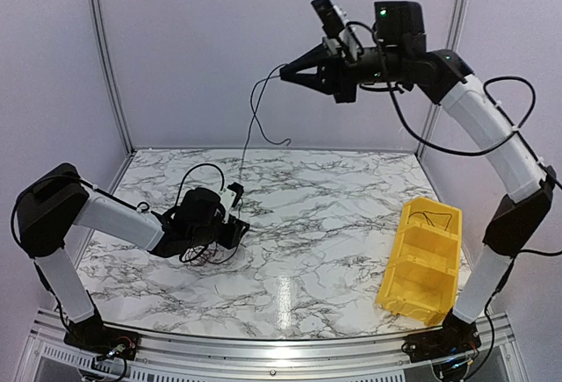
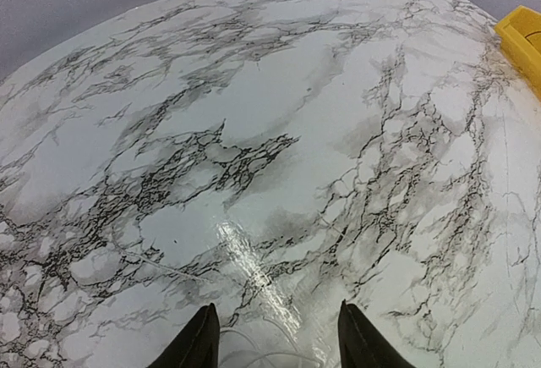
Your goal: Untangle the cables
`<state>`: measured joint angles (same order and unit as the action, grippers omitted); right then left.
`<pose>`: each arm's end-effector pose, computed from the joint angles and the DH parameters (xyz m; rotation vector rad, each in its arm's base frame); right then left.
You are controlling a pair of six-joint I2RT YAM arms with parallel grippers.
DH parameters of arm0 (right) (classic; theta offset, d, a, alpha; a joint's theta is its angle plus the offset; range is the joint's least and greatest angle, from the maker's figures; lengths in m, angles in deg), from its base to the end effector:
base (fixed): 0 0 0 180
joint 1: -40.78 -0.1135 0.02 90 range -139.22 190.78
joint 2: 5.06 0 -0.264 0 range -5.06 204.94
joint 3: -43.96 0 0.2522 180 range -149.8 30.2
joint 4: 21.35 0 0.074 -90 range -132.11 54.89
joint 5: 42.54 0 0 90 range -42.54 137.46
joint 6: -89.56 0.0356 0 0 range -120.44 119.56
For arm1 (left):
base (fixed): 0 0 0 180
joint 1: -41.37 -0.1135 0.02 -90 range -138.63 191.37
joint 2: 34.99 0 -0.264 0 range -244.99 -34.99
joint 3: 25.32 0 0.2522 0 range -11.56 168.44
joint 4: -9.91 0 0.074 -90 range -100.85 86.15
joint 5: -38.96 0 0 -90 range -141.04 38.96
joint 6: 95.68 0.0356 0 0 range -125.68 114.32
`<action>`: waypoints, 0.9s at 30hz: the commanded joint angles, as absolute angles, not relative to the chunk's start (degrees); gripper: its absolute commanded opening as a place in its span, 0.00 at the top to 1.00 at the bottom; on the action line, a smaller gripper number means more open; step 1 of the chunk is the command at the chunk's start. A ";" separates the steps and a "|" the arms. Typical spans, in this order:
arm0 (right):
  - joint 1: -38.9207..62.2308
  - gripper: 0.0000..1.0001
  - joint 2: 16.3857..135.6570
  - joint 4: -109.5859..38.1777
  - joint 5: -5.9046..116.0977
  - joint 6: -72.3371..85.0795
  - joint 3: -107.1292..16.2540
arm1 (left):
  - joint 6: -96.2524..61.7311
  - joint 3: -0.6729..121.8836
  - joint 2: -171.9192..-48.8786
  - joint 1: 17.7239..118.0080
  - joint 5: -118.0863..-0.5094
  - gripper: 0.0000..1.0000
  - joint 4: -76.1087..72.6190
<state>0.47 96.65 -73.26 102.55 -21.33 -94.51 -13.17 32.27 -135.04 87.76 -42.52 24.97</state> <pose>0.2608 0.2595 0.4983 -1.4717 1.1351 1.1102 0.2446 -0.2491 0.1529 0.6006 1.9823 -0.4326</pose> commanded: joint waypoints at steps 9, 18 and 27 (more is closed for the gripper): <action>15.07 1.00 90.41 -72.62 102.63 -20.94 -94.91 | -14.60 30.07 -132.23 85.68 -41.20 0.49 27.68; 33.51 1.00 86.43 -63.07 108.47 -10.58 -97.90 | -14.25 29.49 -133.61 83.72 -39.86 0.49 23.53; 44.26 1.00 83.83 -55.12 107.43 -5.59 -92.81 | -14.74 29.18 -132.80 83.20 -40.57 0.45 21.20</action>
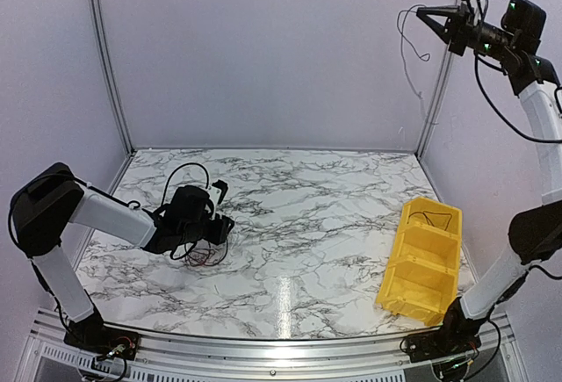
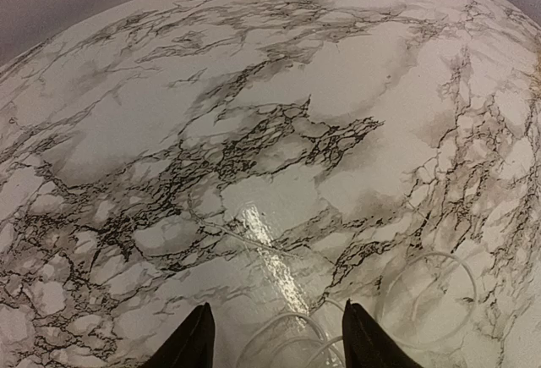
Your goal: Untangle the cables
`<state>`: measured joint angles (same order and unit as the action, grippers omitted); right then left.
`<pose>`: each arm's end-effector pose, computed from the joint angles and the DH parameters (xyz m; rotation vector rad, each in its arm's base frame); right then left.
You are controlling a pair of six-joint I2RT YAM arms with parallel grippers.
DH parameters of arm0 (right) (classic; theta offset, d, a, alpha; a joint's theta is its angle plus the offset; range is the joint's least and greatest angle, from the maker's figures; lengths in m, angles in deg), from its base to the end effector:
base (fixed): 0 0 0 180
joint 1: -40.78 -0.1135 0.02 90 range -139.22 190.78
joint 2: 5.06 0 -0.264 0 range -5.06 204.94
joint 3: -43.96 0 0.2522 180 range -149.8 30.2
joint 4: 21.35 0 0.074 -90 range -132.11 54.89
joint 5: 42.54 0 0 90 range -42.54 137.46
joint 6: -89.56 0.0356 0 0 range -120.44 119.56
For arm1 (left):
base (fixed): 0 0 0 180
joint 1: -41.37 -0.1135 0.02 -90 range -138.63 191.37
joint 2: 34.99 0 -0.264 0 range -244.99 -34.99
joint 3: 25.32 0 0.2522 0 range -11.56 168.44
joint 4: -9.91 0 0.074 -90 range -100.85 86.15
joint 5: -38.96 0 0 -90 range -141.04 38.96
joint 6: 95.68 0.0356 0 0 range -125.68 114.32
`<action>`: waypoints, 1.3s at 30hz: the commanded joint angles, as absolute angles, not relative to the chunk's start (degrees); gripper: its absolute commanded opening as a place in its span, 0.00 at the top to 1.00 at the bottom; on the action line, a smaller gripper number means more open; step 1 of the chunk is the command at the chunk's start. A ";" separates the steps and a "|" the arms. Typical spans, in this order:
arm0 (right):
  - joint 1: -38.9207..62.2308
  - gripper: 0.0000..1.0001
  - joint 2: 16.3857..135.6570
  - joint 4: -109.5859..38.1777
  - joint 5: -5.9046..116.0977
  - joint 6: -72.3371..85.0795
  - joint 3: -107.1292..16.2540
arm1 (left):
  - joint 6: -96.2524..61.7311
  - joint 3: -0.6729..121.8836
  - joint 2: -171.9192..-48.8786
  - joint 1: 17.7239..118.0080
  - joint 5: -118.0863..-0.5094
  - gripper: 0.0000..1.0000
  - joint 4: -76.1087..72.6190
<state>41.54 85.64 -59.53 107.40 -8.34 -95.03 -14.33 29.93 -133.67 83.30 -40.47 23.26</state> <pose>0.2818 0.0271 0.5819 -0.9335 1.1897 0.6039 0.2553 -0.2205 0.1465 0.4944 2.0454 -0.3417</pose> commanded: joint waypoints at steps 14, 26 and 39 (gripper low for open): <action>56.90 1.00 70.24 -56.03 107.66 -7.97 -73.39 | -18.40 29.23 -124.59 83.16 -39.52 0.40 20.19; 57.04 1.00 58.23 -57.98 90.63 -9.87 -58.04 | -23.22 28.79 -114.47 83.28 -41.16 0.38 16.21; 57.06 1.00 56.09 -57.73 74.04 -16.31 -46.13 | -25.35 28.49 -111.47 84.34 -42.86 0.37 15.60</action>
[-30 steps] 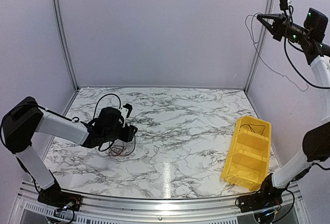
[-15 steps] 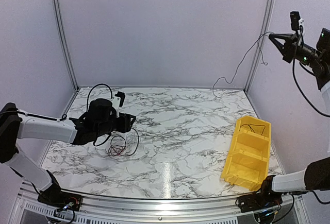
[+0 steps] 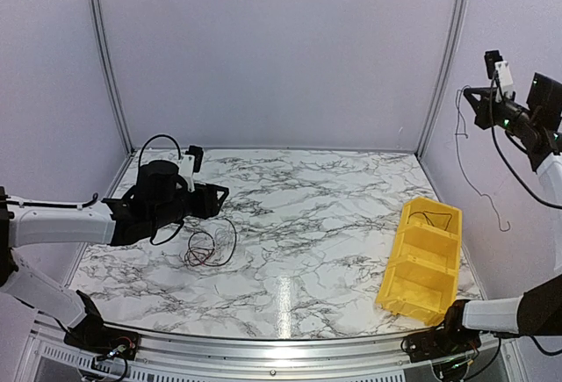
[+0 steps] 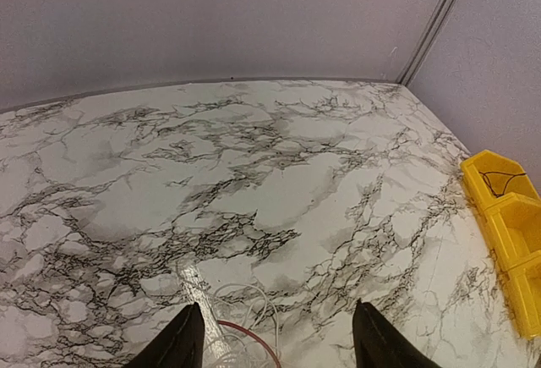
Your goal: Untangle the cables
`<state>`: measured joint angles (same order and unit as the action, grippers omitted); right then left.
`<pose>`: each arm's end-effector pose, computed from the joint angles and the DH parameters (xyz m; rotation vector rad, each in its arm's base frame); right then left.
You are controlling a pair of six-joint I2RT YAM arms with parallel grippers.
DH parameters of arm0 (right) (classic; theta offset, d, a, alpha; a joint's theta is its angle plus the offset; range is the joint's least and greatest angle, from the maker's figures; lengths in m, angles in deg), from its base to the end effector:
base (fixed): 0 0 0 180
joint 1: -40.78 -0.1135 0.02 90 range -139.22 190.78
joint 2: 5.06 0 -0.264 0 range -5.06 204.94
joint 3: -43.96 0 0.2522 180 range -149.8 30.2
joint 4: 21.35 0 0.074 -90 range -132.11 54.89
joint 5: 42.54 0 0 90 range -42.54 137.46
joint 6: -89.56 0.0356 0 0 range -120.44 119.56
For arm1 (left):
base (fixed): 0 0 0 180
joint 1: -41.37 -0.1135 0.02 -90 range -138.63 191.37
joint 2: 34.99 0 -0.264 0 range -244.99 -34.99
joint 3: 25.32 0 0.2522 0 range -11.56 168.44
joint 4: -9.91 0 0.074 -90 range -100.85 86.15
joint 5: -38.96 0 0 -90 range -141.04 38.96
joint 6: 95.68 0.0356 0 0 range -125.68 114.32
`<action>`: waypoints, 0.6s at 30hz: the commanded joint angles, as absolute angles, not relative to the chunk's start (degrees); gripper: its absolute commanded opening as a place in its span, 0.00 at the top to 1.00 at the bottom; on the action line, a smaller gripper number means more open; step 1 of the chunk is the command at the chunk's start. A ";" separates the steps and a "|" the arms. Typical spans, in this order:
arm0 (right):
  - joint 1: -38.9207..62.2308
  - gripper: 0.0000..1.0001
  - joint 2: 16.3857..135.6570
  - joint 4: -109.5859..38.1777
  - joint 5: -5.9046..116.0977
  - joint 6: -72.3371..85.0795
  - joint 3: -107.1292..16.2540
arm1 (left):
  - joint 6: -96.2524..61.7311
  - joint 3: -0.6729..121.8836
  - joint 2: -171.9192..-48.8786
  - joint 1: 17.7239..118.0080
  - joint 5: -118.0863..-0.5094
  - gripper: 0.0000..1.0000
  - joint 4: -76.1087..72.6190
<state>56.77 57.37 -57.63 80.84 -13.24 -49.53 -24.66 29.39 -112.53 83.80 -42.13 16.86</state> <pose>0.2141 -0.0410 0.4682 -0.3906 1.6008 0.1009 0.2255 -0.1987 0.2436 0.2744 1.8678 -0.6005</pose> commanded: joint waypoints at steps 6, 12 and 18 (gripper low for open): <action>57.13 1.00 55.59 -57.74 72.69 -17.39 -45.18 | -24.95 28.12 -111.45 84.92 -42.32 0.37 15.58; 57.13 1.00 56.81 -59.71 75.46 -15.28 -53.57 | -24.79 28.11 -111.12 84.95 -42.07 0.37 15.60; 57.13 1.00 58.67 -60.43 76.94 -14.02 -58.62 | -24.71 28.16 -111.13 84.93 -42.02 0.36 15.66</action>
<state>56.81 57.46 -59.93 75.68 -15.49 -55.69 -24.79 28.69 -112.53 84.68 -42.15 16.31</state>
